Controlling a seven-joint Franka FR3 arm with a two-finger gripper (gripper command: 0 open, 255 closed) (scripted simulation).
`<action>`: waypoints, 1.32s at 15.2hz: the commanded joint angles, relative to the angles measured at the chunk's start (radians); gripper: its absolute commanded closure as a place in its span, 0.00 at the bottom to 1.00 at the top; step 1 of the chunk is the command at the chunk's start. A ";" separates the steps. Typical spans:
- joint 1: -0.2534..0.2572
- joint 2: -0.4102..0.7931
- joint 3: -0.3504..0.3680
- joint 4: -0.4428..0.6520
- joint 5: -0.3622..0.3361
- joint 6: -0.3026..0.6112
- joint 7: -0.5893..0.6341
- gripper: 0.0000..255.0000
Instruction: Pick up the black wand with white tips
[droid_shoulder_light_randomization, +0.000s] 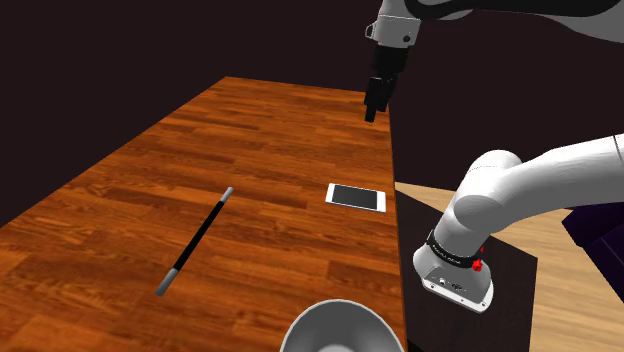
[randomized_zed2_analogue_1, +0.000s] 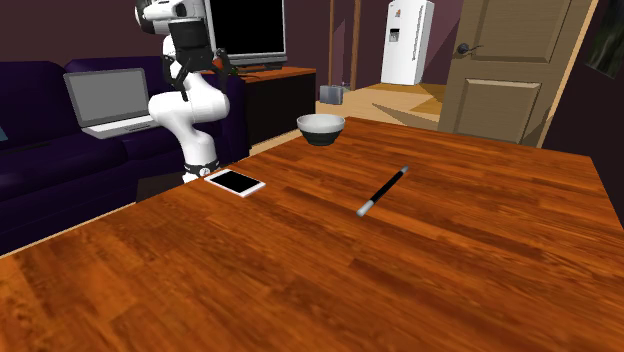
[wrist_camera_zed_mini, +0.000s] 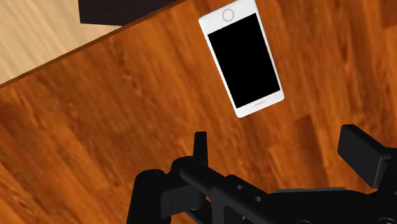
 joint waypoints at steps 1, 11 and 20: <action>0.000 0.000 0.000 0.000 0.000 0.000 0.000 0.00; -0.002 0.015 0.317 -0.066 0.187 0.134 0.481 0.00; -0.082 0.229 0.627 0.044 0.262 0.295 0.919 0.00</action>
